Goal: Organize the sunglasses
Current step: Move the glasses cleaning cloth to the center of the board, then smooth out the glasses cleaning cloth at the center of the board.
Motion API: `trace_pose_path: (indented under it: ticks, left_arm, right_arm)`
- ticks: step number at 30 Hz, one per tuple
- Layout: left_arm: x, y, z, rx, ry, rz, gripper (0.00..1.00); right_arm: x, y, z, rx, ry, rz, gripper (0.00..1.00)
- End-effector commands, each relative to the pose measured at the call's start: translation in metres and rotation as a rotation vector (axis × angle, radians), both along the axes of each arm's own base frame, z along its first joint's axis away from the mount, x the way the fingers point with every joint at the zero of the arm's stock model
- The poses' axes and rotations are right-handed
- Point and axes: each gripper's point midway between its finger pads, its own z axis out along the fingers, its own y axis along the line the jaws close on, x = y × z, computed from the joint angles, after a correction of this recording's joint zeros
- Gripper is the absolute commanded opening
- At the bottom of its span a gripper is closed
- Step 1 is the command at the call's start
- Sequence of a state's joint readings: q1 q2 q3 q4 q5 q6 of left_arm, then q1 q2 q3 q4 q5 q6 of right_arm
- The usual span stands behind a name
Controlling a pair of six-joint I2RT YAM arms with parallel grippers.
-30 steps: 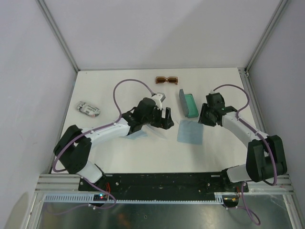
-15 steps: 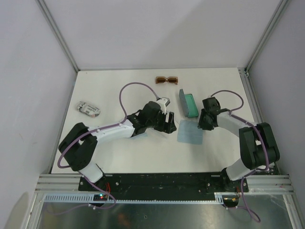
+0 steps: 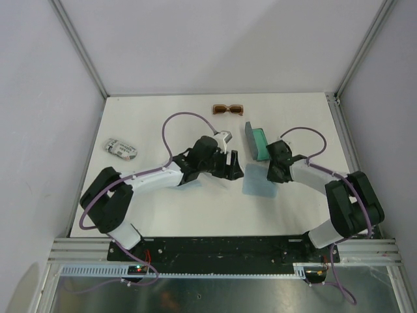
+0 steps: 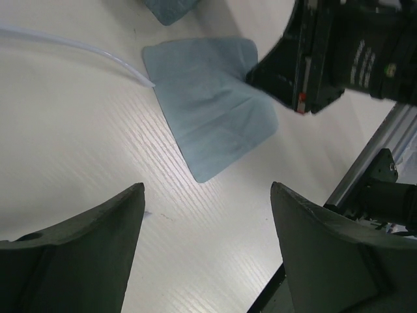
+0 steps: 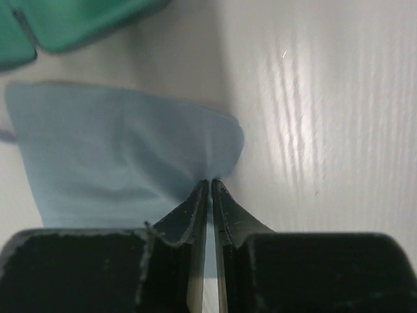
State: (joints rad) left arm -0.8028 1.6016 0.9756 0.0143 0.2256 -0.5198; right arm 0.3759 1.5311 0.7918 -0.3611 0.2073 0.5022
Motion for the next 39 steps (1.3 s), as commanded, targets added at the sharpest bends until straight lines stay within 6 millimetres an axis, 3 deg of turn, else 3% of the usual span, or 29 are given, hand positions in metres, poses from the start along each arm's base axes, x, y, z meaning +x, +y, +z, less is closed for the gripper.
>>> trace_pose_path:
  ticks: [1,9,13,17,21,30,39]
  left_arm:
    - [0.010,0.002,0.011,-0.061,-0.004,0.016,0.81]
    - [0.014,0.018,0.001,-0.031,-0.008,0.045,0.79]
    - [0.007,0.010,-0.009,-0.006,-0.007,0.014,0.76]
    - [0.001,-0.002,-0.021,0.051,-0.016,-0.013,0.74]
    - [0.003,-0.016,-0.034,0.115,-0.044,-0.029,0.71]
    - [0.003,-0.021,-0.081,0.281,0.002,-0.018,0.61]
    - [-0.005,-0.017,-0.104,0.366,0.040,-0.032,0.45]
  right_arm:
    - [-0.050,0.001,-0.015,-0.021,0.097,-0.018,0.11]
    - [-0.095,0.026,0.005,0.067,0.067,-0.028,0.13]
    - [-0.085,0.016,0.026,0.100,-0.003,-0.058,0.19]
    - [-0.068,-0.002,0.042,0.118,-0.048,-0.081,0.37]
    - [-0.051,-0.013,0.051,0.121,-0.082,-0.067,0.41]
    - [-0.039,-0.006,0.037,0.150,-0.035,-0.009,0.36]
    - [-0.046,0.006,0.021,0.120,0.015,0.036,0.34]
